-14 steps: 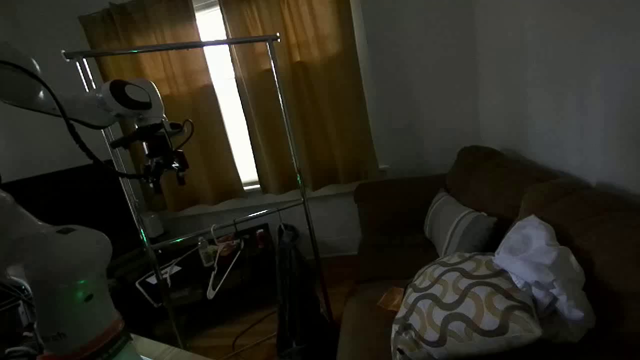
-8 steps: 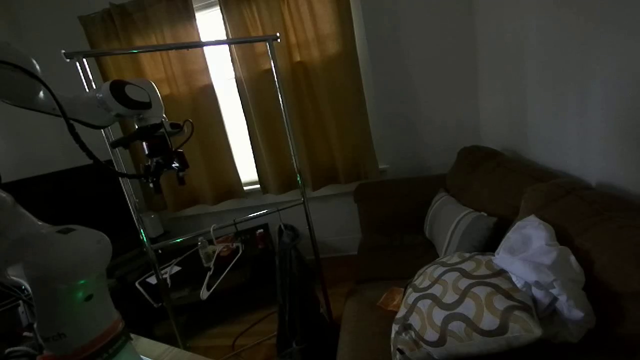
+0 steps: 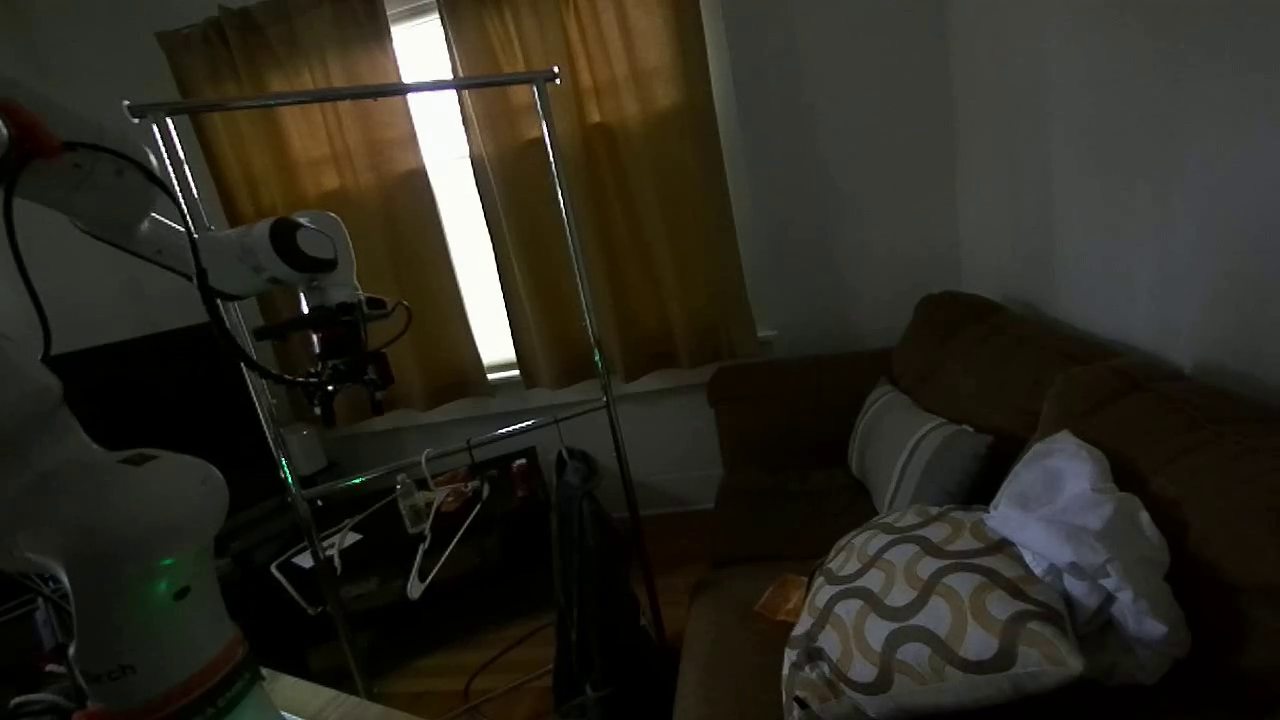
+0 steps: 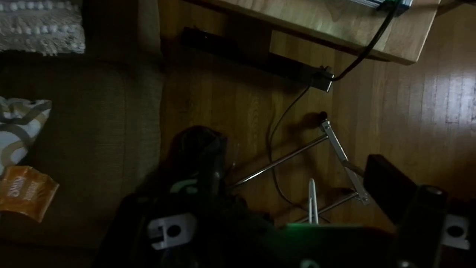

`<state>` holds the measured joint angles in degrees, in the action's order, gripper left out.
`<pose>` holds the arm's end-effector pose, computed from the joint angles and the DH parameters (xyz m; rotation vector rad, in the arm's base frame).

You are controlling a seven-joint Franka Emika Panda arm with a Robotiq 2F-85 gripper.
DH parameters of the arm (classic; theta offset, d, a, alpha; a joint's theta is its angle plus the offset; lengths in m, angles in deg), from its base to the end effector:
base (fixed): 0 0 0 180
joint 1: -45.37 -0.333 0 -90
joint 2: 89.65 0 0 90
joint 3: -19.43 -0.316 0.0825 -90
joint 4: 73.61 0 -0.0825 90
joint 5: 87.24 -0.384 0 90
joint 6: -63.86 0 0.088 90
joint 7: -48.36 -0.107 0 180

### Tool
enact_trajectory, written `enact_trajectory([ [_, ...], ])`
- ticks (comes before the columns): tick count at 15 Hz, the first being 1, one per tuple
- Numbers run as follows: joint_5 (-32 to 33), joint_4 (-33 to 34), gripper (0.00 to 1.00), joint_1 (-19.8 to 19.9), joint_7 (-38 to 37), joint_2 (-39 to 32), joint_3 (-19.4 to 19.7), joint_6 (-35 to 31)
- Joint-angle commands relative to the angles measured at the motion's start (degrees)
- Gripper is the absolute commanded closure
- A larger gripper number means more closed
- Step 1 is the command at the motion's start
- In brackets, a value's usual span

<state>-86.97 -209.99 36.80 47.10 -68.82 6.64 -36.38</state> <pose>0.3758 0.1492 0.4364 2.9443 0.4860 -0.3828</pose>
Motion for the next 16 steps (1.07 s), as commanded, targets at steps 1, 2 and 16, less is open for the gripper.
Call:
enact_trajectory([
  [1,-4.14,-1.37,0.00,-2.22,0.37,-8.94,0.18,-9.85],
  [2,-5.05,-2.10,0.00,-2.74,-0.26,-11.71,-0.33,-14.21],
  [16,-8.41,-4.22,0.00,-4.09,1.81,-34.17,-2.69,-62.59],
])
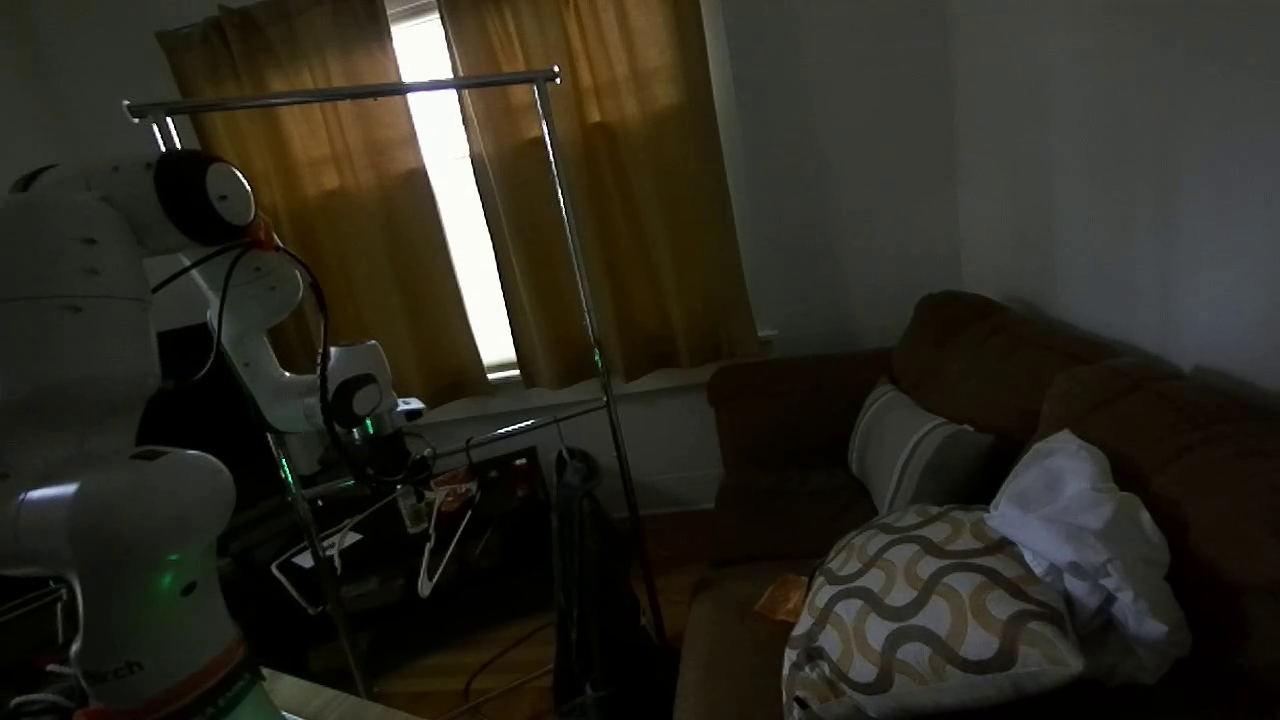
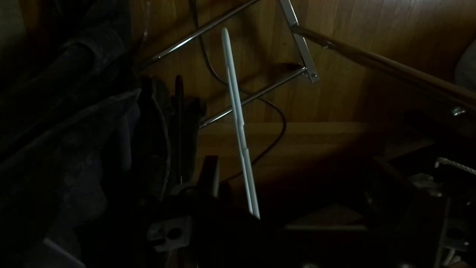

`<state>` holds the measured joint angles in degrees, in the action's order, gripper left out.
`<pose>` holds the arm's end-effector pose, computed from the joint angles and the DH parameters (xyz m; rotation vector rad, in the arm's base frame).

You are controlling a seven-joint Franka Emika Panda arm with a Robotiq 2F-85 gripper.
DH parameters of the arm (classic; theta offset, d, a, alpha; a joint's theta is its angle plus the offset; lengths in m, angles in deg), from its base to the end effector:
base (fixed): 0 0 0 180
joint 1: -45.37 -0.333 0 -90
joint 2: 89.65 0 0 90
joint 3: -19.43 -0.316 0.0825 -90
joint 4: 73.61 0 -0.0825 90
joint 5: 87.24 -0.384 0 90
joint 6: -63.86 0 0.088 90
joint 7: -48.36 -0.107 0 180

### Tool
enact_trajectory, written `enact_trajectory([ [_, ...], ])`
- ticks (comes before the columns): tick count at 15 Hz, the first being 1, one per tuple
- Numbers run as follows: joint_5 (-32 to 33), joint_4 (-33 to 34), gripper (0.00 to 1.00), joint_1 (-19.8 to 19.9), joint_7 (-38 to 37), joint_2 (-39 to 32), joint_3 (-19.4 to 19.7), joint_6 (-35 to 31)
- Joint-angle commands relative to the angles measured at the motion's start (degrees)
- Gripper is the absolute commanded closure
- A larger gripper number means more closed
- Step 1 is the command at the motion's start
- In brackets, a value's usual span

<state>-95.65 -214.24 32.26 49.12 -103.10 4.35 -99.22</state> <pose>0.4427 0.2321 0.2233 -2.9394 -0.5293 -0.1935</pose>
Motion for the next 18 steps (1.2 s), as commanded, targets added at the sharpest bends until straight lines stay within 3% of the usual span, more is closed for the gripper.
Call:
enact_trajectory([
  [1,0.37,0.11,0.00,0.58,-0.10,-0.90,-0.51,-0.72],
  [7,-1.68,1.13,0.00,1.63,1.56,-2.22,-1.85,-1.49],
  [11,-1.21,1.21,0.00,4.21,6.16,-6.33,-3.19,-8.60],
  [12,-1.54,1.42,0.00,5.73,7.70,-7.47,-4.58,-11.41],
  [16,-1.69,3.41,0.00,16.62,12.78,-14.28,-16.27,-23.24],
  [18,4.71,4.12,0.00,20.33,10.40,-17.31,-18.95,-25.36],
])
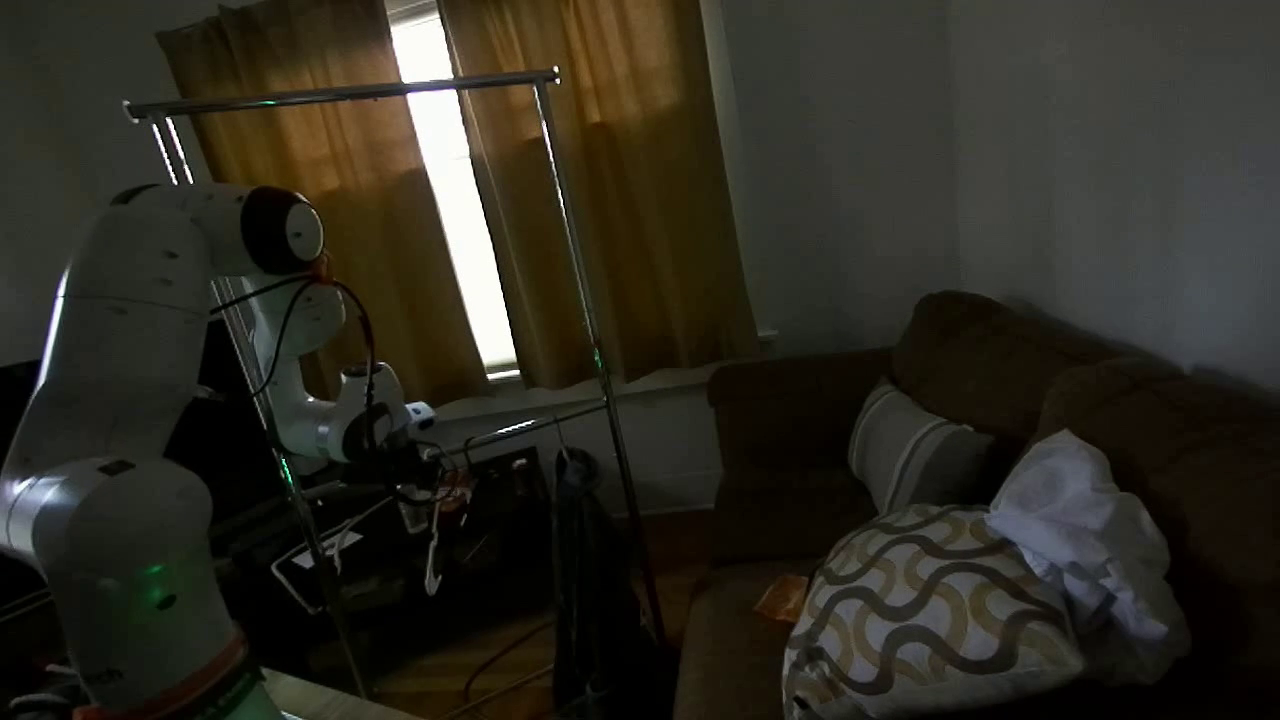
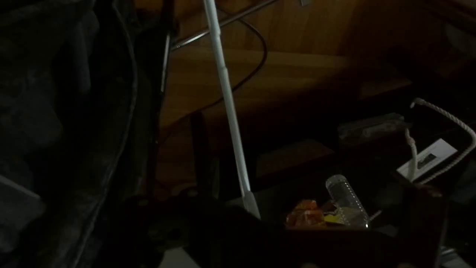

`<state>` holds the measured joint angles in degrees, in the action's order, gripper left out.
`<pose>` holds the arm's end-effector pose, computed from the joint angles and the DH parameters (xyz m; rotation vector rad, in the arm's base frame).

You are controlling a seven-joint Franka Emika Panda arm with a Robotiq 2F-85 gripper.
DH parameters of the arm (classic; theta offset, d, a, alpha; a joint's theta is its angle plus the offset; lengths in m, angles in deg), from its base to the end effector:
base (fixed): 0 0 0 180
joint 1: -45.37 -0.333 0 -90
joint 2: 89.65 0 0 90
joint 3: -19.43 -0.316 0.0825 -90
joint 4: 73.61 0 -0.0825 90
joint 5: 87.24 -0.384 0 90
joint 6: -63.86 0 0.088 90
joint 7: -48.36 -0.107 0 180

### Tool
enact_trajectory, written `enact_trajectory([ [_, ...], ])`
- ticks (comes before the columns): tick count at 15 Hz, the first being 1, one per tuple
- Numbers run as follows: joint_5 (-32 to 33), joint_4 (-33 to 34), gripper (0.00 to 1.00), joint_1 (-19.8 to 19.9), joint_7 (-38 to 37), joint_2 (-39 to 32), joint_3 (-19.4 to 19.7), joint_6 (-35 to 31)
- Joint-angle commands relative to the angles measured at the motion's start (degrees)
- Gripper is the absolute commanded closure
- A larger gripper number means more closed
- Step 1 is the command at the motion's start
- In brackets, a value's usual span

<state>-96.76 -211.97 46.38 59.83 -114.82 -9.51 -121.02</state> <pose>0.4673 0.2374 0.1963 -2.7554 -0.6069 -0.5326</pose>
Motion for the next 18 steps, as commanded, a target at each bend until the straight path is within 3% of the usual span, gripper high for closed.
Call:
enact_trajectory([
  [1,7.91,2.08,0.00,7.22,-0.41,-6.66,-5.51,-3.75],
  [7,16.83,4.28,0.00,11.08,-1.01,-11.79,-5.60,-6.38],
  [11,19.88,6.53,0.00,8.74,-1.58,-13.63,-2.69,-8.38],
  [14,21.32,7.85,0.35,7.89,-1.52,-15.05,-1.84,-8.19],
  [18,22.39,8.79,0.65,7.38,-1.35,-16.00,-1.00,-8.54],
])
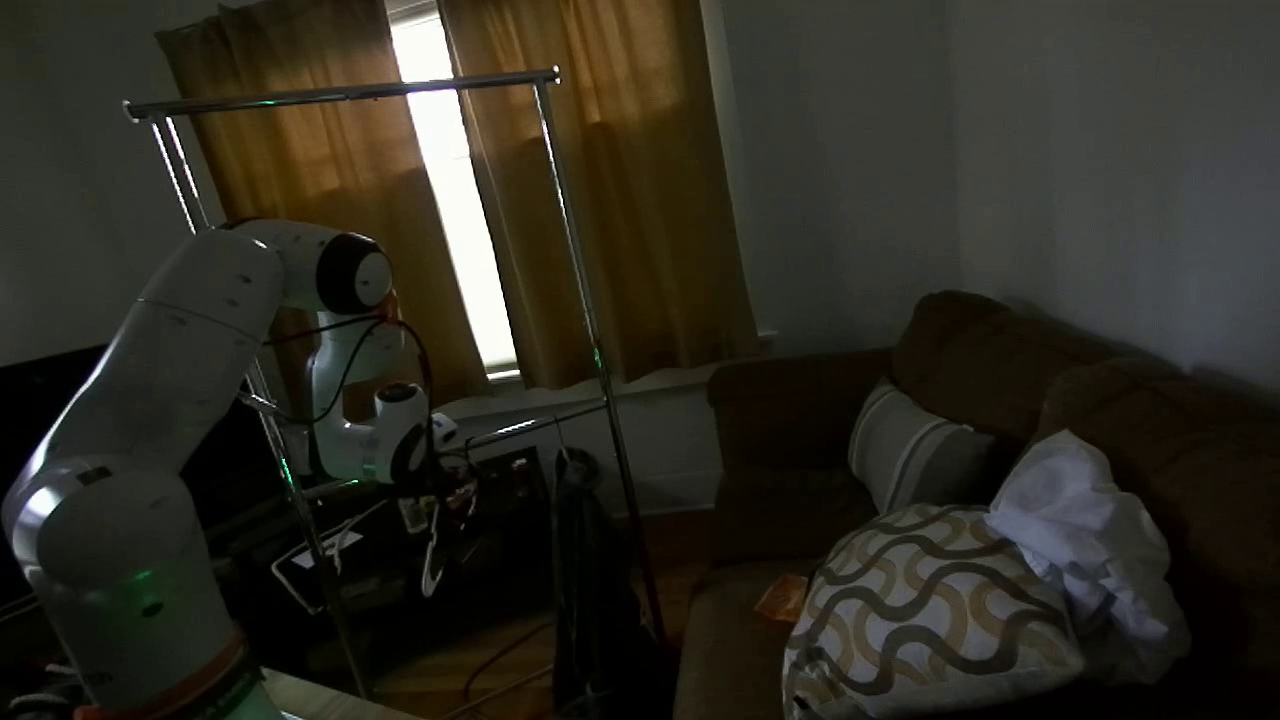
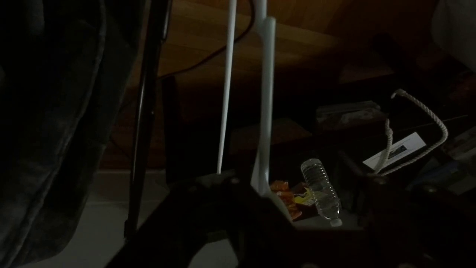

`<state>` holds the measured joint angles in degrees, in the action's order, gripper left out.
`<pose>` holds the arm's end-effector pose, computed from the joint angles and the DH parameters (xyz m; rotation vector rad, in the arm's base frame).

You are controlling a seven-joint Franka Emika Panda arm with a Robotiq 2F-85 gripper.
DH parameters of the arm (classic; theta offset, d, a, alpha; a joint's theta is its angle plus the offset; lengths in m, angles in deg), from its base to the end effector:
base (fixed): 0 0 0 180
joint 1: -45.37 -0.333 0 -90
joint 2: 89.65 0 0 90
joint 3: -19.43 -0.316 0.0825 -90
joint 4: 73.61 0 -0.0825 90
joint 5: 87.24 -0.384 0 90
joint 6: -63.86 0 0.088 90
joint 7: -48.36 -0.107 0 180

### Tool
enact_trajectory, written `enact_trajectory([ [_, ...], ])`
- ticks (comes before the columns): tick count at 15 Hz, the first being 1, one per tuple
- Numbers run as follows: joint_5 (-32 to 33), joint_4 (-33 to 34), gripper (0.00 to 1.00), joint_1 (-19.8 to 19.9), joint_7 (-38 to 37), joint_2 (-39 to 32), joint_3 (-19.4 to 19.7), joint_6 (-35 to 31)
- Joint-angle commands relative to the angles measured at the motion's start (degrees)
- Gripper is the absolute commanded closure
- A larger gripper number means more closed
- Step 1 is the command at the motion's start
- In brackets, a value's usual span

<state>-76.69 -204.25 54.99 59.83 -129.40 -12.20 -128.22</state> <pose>0.5039 0.2309 0.1512 -2.6024 -0.7820 -0.6564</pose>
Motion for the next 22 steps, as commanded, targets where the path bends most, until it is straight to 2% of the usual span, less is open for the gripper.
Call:
enact_trajectory([
  [1,2.32,1.26,0.74,-1.83,-1.30,-1.34,2.37,-1.36],
  [4,2.39,1.58,0.96,-3.05,-1.27,-1.21,3.94,-1.45],
  [5,2.29,1.70,0.99,-3.52,-1.32,-1.17,4.48,-1.40],
  [12,2.39,1.92,0.98,-4.23,-1.45,-0.52,5.29,-1.36],
  [17,2.40,-2.35,0.98,-2.23,-2.11,6.13,4.33,1.79],
  [19,2.54,-4.72,0.98,-0.12,-2.60,9.59,2.45,4.30],
  [20,2.00,-6.12,0.98,0.44,-2.95,11.97,1.86,6.94],
  [22,0.11,-8.46,0.98,3.76,-2.03,15.98,-1.78,13.69],
])
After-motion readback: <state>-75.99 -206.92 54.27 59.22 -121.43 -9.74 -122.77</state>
